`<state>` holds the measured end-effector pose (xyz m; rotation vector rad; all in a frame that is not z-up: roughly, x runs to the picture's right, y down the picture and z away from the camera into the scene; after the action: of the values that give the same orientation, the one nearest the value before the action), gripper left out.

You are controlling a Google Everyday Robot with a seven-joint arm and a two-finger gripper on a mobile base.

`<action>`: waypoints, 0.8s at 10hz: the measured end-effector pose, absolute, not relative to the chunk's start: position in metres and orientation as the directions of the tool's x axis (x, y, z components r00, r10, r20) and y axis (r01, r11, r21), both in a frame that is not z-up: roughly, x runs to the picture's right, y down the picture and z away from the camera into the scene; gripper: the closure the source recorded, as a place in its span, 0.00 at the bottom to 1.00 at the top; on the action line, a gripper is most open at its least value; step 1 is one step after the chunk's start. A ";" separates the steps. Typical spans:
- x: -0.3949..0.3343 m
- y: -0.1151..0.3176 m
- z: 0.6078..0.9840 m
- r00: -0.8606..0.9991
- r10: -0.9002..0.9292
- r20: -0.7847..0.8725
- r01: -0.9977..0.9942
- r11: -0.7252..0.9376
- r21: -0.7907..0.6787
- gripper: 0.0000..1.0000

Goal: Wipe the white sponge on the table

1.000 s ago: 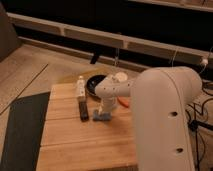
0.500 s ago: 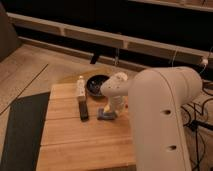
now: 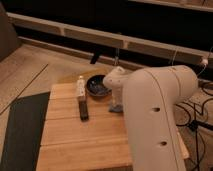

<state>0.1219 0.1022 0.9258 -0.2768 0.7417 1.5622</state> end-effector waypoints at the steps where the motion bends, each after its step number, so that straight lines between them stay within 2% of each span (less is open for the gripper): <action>1: 0.117 0.097 0.934 -0.155 0.805 -0.572 -0.961 0.012 0.278 1.00; 5: 0.044 0.068 0.952 -0.101 0.838 -0.537 -0.991 -0.037 0.129 1.00; 7: 0.008 0.058 0.934 -0.080 0.851 -0.518 -0.997 -0.064 0.049 1.00; 8: 0.003 0.063 0.918 -0.076 0.853 -0.516 -0.997 -0.065 0.038 0.94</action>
<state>0.0035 0.0629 0.9177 -0.4149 0.4459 1.6022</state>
